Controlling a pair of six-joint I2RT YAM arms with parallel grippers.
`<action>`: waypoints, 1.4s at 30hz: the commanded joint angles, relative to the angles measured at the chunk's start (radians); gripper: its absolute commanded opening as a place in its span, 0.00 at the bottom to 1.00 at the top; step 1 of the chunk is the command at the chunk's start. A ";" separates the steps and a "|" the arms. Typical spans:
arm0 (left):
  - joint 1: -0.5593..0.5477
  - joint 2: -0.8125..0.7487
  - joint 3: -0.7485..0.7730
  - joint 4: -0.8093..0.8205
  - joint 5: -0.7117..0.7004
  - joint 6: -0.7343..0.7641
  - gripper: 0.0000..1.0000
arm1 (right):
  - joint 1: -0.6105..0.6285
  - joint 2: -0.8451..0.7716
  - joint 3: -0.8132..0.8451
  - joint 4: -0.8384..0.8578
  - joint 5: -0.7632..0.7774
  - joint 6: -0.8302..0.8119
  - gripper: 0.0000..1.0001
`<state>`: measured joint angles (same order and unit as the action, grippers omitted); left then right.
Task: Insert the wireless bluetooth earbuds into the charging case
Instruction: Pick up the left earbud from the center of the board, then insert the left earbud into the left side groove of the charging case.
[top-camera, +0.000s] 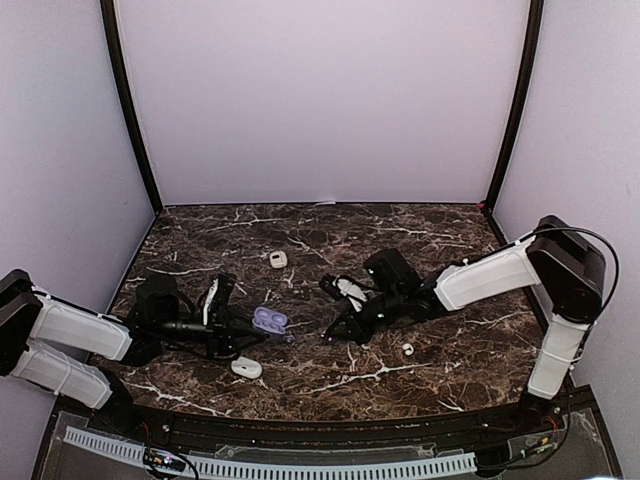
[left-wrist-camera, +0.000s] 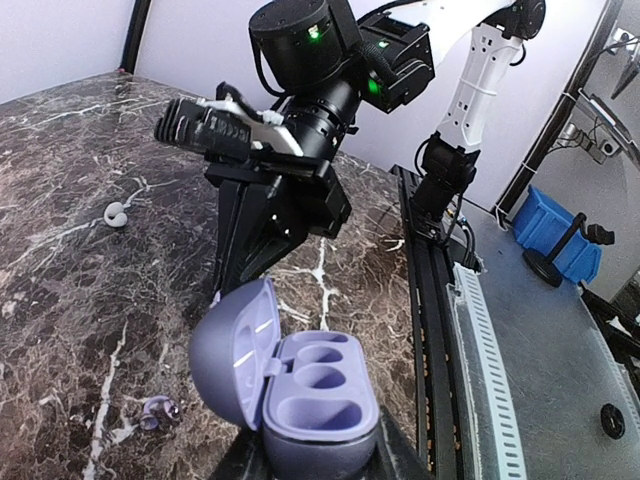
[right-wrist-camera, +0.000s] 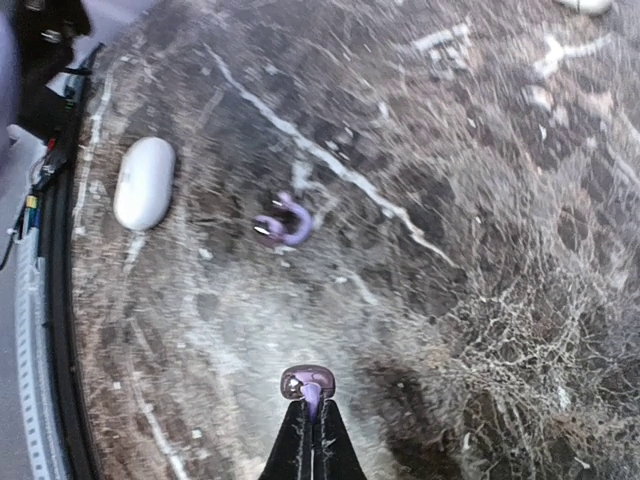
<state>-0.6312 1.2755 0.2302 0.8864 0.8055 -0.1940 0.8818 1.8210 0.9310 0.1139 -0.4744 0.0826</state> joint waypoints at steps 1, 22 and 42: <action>0.005 -0.006 0.009 0.050 0.096 0.064 0.21 | 0.022 -0.118 -0.053 0.144 -0.057 -0.021 0.00; -0.084 0.018 0.022 0.060 0.129 0.232 0.20 | 0.175 -0.383 -0.143 0.278 -0.037 -0.157 0.00; -0.118 0.091 0.071 0.072 0.116 0.232 0.19 | 0.220 -0.355 -0.089 0.276 0.000 -0.168 0.00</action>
<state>-0.7410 1.3560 0.2729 0.9287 0.9157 0.0269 1.0874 1.4525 0.7990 0.3622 -0.4919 -0.0742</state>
